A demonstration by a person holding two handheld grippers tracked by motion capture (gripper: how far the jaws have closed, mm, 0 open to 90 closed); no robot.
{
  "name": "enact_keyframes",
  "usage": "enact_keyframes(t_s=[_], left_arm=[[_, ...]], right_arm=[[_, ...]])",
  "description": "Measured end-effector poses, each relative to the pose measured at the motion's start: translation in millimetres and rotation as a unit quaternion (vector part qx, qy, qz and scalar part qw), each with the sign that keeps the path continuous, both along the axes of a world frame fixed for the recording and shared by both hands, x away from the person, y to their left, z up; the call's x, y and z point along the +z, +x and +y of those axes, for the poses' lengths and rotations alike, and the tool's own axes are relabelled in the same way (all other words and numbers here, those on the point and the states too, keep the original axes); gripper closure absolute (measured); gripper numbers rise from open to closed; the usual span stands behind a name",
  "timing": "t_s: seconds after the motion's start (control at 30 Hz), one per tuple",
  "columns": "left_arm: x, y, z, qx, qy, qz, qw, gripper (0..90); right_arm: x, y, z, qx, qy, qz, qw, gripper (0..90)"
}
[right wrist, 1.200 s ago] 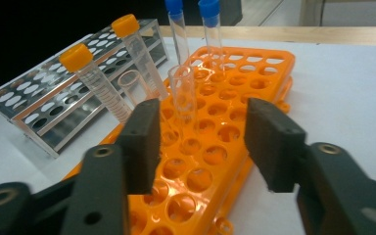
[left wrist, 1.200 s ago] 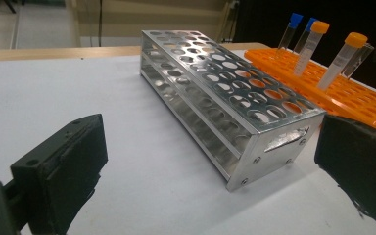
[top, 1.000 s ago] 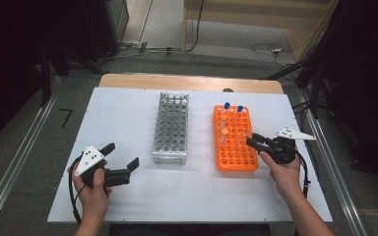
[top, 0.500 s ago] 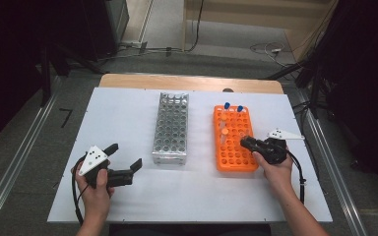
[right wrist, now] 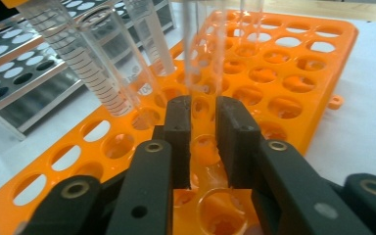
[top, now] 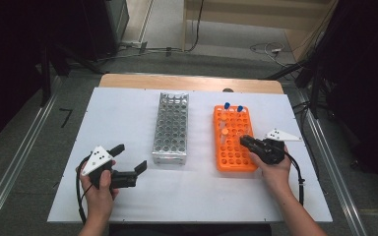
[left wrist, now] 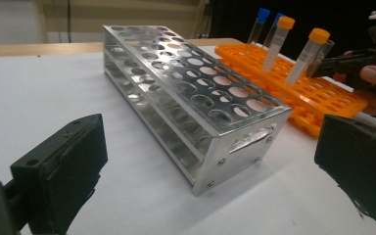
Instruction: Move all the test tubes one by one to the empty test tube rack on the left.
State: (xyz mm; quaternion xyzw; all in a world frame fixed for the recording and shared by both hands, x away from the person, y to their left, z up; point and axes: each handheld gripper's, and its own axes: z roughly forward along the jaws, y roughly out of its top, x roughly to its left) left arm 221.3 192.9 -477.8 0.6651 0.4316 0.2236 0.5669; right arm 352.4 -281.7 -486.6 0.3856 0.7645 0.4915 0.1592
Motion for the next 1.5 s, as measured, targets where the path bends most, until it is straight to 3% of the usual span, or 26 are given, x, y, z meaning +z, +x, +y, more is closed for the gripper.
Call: enact_keyframes(t_s=[0.13,0.33,0.57,0.83,1.07,1.5], left_arm=[[1.7,-0.8,-1.3,-0.002,-0.003,-0.002,1.0,0.0],[3.5,-2.0,-3.9,-0.014,-0.004,-0.001,0.9999,0.0],[5.8,-3.3,-9.9,-0.024,-0.004,-0.004,0.9997,0.0],[10.7,-4.6,-17.1,-0.031,-0.003,-0.004,0.9995,0.0],[12.7,-5.2,-21.8,-0.044,-0.005,0.004,0.999,0.0],[14.9,-5.8,-32.7,-0.059,0.0,0.008,0.9982,0.0]], right_arm=[[3.0,-0.7,-2.2,0.0,0.003,-0.004,1.0,74.2],[17.2,-5.1,-11.5,-0.001,0.035,-0.021,0.9992,74.3],[34.2,-14.9,-20.6,-0.003,0.043,-0.039,0.9983,74.3],[50.6,-35.9,-26.0,0.02,0.037,-0.044,0.9981,74.3],[59.9,-51.3,-13.0,0.054,0.037,-0.044,0.9968,74.2],[62.6,-62.6,10.6,0.096,0.037,-0.04,0.9939,74.3]])
